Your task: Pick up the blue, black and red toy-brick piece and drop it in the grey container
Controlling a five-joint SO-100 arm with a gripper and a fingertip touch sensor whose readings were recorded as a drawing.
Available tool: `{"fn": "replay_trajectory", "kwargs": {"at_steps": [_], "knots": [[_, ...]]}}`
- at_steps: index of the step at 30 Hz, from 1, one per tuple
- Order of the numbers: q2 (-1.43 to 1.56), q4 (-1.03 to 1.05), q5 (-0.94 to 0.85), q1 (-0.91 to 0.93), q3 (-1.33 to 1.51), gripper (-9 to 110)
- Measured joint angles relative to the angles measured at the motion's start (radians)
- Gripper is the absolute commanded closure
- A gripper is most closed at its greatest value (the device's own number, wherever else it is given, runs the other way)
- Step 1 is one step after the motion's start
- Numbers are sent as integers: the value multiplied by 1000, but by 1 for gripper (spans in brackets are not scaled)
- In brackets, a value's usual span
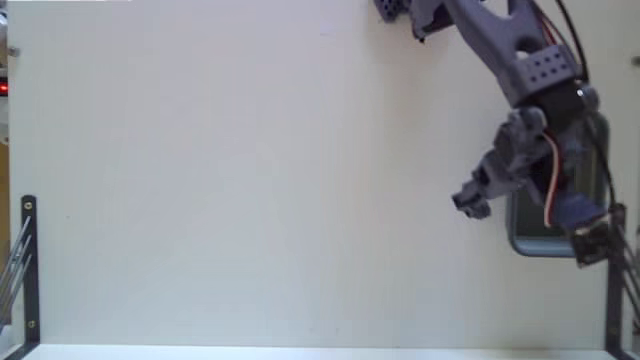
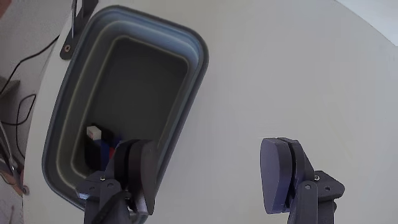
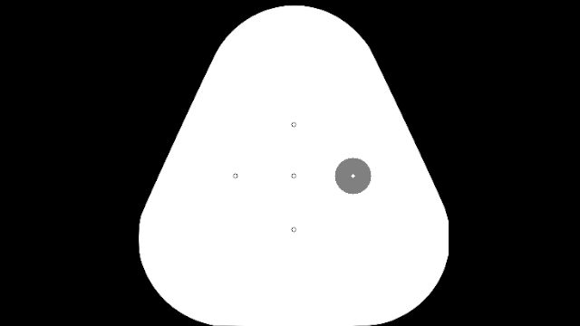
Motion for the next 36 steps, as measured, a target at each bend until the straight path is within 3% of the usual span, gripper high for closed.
{"fn": "replay_trajectory", "kwargs": {"at_steps": [36], "knots": [[471, 0, 3, 354, 440, -9]]}}
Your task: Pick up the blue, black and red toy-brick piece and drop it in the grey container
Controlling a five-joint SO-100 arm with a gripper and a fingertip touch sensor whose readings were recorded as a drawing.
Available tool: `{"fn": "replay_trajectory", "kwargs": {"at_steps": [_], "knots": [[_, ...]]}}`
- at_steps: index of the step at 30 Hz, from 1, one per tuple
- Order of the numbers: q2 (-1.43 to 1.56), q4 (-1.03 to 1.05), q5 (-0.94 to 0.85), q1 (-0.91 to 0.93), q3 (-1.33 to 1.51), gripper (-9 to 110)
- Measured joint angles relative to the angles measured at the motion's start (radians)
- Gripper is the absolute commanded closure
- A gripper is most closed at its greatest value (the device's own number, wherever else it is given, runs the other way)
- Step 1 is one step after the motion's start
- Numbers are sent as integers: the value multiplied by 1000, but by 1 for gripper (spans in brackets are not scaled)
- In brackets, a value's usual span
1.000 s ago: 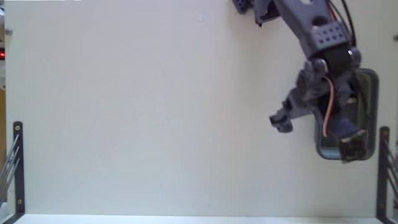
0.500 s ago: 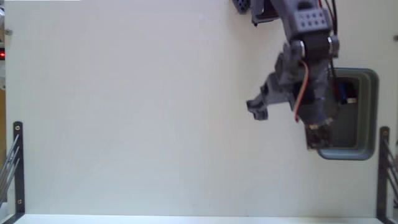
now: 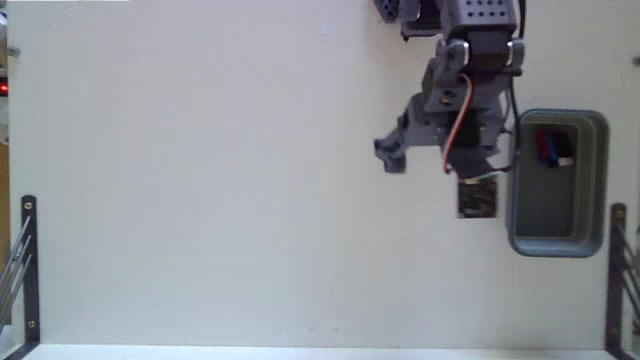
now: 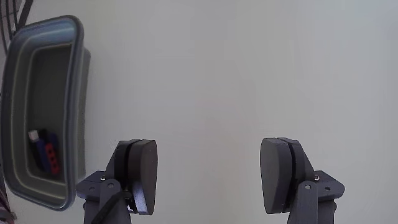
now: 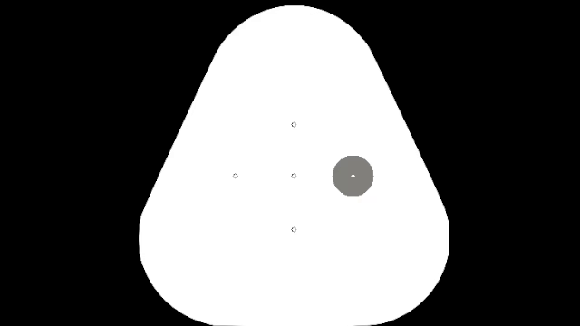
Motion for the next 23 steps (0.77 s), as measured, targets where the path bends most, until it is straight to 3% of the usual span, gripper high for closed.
{"fn": "replay_trajectory", "kwargs": {"at_steps": [23], "knots": [[71, 0, -2, 26, 52, -9]]}}
